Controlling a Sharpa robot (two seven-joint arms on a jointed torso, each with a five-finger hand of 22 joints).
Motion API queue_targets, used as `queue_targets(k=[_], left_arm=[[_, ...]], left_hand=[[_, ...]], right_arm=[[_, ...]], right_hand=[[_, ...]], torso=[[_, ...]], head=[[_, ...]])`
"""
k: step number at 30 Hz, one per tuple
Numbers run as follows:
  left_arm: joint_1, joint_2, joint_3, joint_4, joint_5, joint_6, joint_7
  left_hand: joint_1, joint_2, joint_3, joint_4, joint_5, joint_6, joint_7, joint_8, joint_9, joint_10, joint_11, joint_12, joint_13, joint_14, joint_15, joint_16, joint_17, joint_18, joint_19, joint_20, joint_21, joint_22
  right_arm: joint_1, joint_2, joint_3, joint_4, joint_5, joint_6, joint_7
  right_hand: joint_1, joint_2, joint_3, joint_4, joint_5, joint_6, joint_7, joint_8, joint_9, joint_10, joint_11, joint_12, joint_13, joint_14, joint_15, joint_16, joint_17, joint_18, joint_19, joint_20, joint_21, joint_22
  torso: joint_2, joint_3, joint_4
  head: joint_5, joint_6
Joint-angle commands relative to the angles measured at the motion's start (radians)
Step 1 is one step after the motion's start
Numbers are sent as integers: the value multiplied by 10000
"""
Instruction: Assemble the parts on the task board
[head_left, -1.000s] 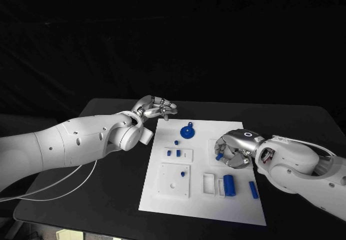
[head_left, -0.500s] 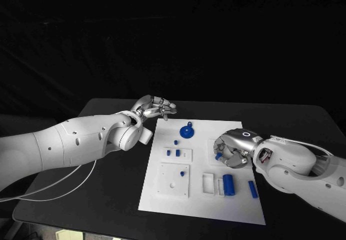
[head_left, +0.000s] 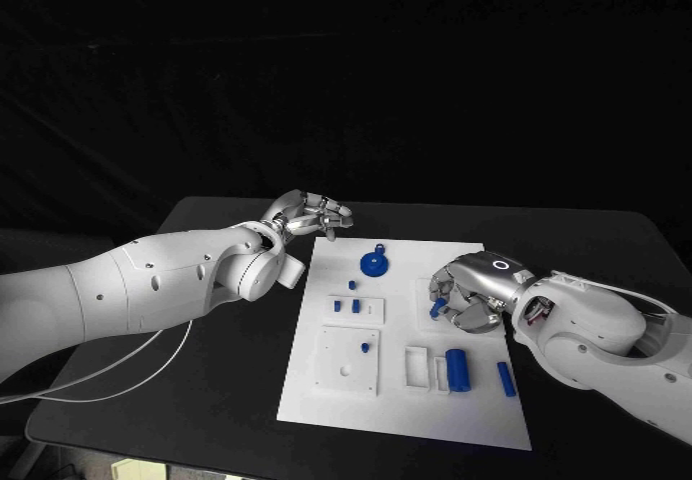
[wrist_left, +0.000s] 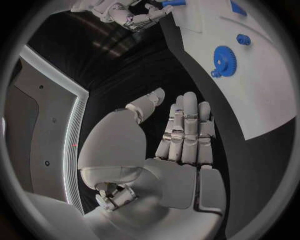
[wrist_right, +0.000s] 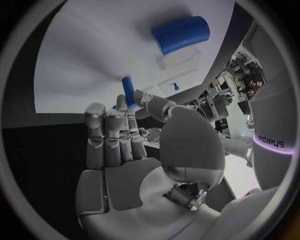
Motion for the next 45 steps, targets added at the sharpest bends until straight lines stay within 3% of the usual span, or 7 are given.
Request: queue_targets(k=[1, 4, 6, 14, 20, 31, 45], left_arm=[[4, 23, 8, -10, 57, 99, 137], [4, 25, 8, -25, 59, 97, 139], [4, 29, 8, -34, 61, 94, 142], [4, 81, 8, -84, 78, 86, 145], [4, 160, 8, -107, 89, 102, 147], [5, 247, 8, -113, 108, 116, 140], [5, 255, 8, -99, 108, 129, 133]], left_hand=[[4, 125, 3, -78, 48, -69, -5, 35, 3, -50, 3, -13, 16, 13, 47, -48, 10, -118, -24, -335, -49, 17], [4, 126, 3, -80, 48, -69, -5, 36, 2, -50, 3, -12, 17, 13, 47, -50, 12, -118, -23, -335, -51, 18], [5, 127, 2, -81, 49, -69, -6, 36, 2, -50, 3, -12, 17, 13, 47, -51, 13, -118, -23, -335, -52, 19], [5, 128, 2, -85, 49, -69, -6, 39, 2, -51, 3, -11, 18, 14, 47, -55, 18, -117, -22, -335, -55, 22], [5, 129, 1, -87, 50, -70, -6, 40, 2, -51, 2, -10, 18, 15, 47, -57, 20, -117, -21, -335, -57, 23], [3, 132, 0, -91, 49, -70, -6, 42, 2, -51, 2, -8, 19, 15, 47, -62, 25, -118, -20, -335, -61, 27], [-1, 136, -2, -92, 48, -69, -7, 45, 2, -50, 2, -6, 21, 15, 48, -67, 30, -119, -20, -334, -65, 30]], right_arm=[[7, -92, 109, 221, 268, -382, 111], [7, -149, 228, 432, 511, -458, 170], [7, -135, 248, 537, 633, -495, 218], [3, 536, 243, 694, 731, -471, 338], [-141, 1270, 156, 632, 377, -451, 432], [-456, 2345, -233, 404, -44, -423, 601], [-652, 2692, -655, 175, -88, -198, 668]], right_hand=[[-11, 47, 65, 9, -13, 80, -26, 68, 116, 92, -45, 71, 29, 18, -67, 36, -12, 1145, 43, -66, 41, 165], [-12, 45, 82, 5, -13, 89, -30, 73, 121, 96, -48, 77, 39, 24, -70, 34, -12, 1145, 52, -71, 45, 164], [-14, 45, 90, 4, -13, 93, -31, 76, 124, 98, -50, 81, 44, 27, -72, 34, -12, 1145, 56, -74, 47, 163], [-24, 54, 102, 1, -13, 98, -34, 79, 129, 101, -53, 87, 57, 35, -75, 32, -12, 1145, 68, -80, 53, 163], [-30, 74, 106, -10, -11, 95, -34, 78, 132, 96, -54, 88, 65, 38, -76, 29, -14, 1145, 73, -85, 55, 162], [-55, 124, 95, -70, -8, 86, -32, 75, 139, 82, -53, 90, 89, 45, -75, 19, -16, 1145, 80, -95, 60, 162], [-104, 192, 65, -172, -5, 75, -27, 69, 149, 63, -49, 93, 123, 50, -72, 5, -19, 1145, 75, -101, 60, 162]], torso=[[1, 4, -4], [0, 5, -9], [0, 4, -14], [-1, 10, -19], [-7, 3, 1], [2, -15, 11], [3, -1, -6]], head=[[13, 0], [29, -4], [43, -15], [141, -48], [253, -98], [471, -222], [611, -349]])
